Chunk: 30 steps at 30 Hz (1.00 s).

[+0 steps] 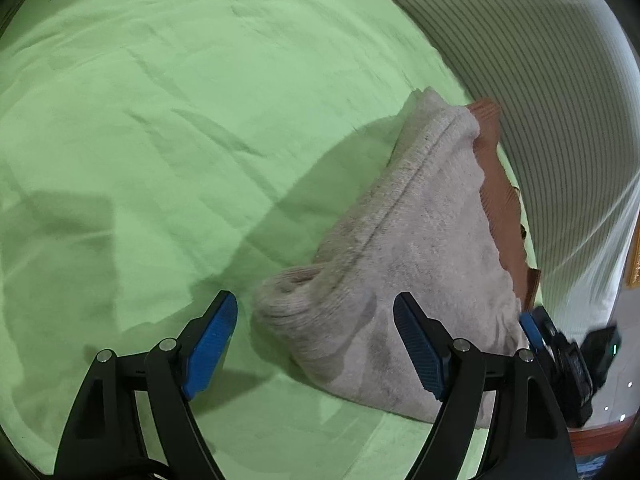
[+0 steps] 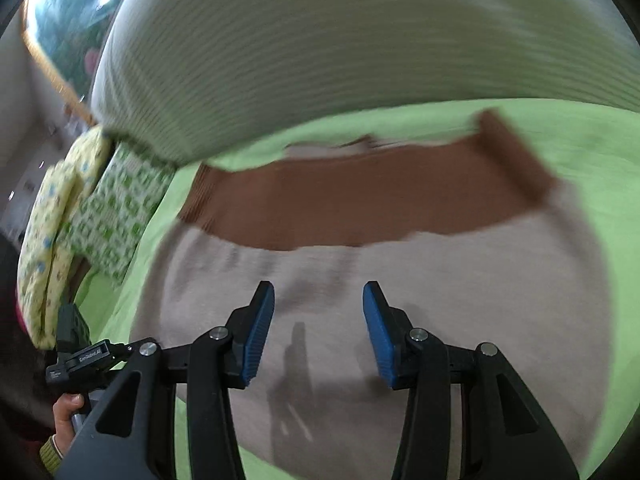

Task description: Fold small clothes

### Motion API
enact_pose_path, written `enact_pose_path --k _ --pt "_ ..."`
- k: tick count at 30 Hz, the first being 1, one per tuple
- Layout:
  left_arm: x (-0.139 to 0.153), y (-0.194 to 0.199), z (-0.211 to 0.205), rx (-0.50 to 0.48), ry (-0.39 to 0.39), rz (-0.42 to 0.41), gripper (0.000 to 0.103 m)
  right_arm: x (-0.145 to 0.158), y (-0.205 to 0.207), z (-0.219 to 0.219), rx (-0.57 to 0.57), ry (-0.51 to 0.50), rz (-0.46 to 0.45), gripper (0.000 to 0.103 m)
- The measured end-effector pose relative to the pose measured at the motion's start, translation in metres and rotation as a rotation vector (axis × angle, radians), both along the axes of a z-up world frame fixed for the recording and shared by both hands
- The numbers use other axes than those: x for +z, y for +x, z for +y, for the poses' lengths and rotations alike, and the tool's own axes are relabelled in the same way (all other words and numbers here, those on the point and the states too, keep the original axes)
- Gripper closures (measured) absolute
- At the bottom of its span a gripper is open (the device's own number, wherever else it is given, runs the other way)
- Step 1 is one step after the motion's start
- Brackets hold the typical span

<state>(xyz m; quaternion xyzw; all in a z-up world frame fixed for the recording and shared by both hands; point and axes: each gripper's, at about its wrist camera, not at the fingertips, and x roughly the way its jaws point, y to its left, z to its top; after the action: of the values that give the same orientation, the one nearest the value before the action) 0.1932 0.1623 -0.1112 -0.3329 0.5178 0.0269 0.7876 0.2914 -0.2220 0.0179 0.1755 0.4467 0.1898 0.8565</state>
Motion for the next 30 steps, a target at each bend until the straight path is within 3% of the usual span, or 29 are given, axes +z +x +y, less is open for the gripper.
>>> enact_pose_path --k 3,6,9,14,16,18,21,23,25,30 --pt "-0.001 0.003 -0.003 0.007 0.007 0.004 0.021 -0.012 0.026 0.014 0.002 -0.041 0.029 0.055" --pt "-0.002 0.004 -0.001 0.040 -0.015 -0.002 0.020 -0.018 0.049 0.008 -0.100 -0.106 0.031 0.056" --pt "-0.004 0.008 0.002 0.064 -0.032 -0.010 0.019 -0.019 0.061 -0.004 -0.183 -0.048 0.046 0.056" --pt "0.002 0.024 -0.002 0.050 -0.017 -0.050 0.021 0.002 0.039 -0.007 -0.178 0.000 0.000 0.056" --pt "0.004 0.030 -0.005 0.035 -0.020 -0.068 0.028 0.007 0.024 -0.011 -0.178 0.021 -0.003 0.056" --pt "0.007 0.038 -0.011 -0.005 -0.016 -0.081 0.062 0.005 0.003 -0.016 -0.194 0.034 0.017 0.056" --pt "0.019 0.044 -0.021 -0.066 0.035 -0.109 0.081 -0.004 -0.018 -0.024 -0.218 0.047 0.036 0.057" --pt "0.033 0.043 -0.030 -0.100 0.072 -0.145 0.084 -0.018 -0.023 -0.030 -0.228 0.034 0.081 0.065" --pt "0.049 0.040 -0.038 -0.122 0.072 -0.190 0.086 -0.038 -0.020 -0.034 -0.247 0.031 0.138 0.085" --pt "0.103 0.036 -0.099 -0.305 0.040 -0.330 0.090 -0.045 -0.018 -0.052 -0.271 0.154 0.139 0.090"
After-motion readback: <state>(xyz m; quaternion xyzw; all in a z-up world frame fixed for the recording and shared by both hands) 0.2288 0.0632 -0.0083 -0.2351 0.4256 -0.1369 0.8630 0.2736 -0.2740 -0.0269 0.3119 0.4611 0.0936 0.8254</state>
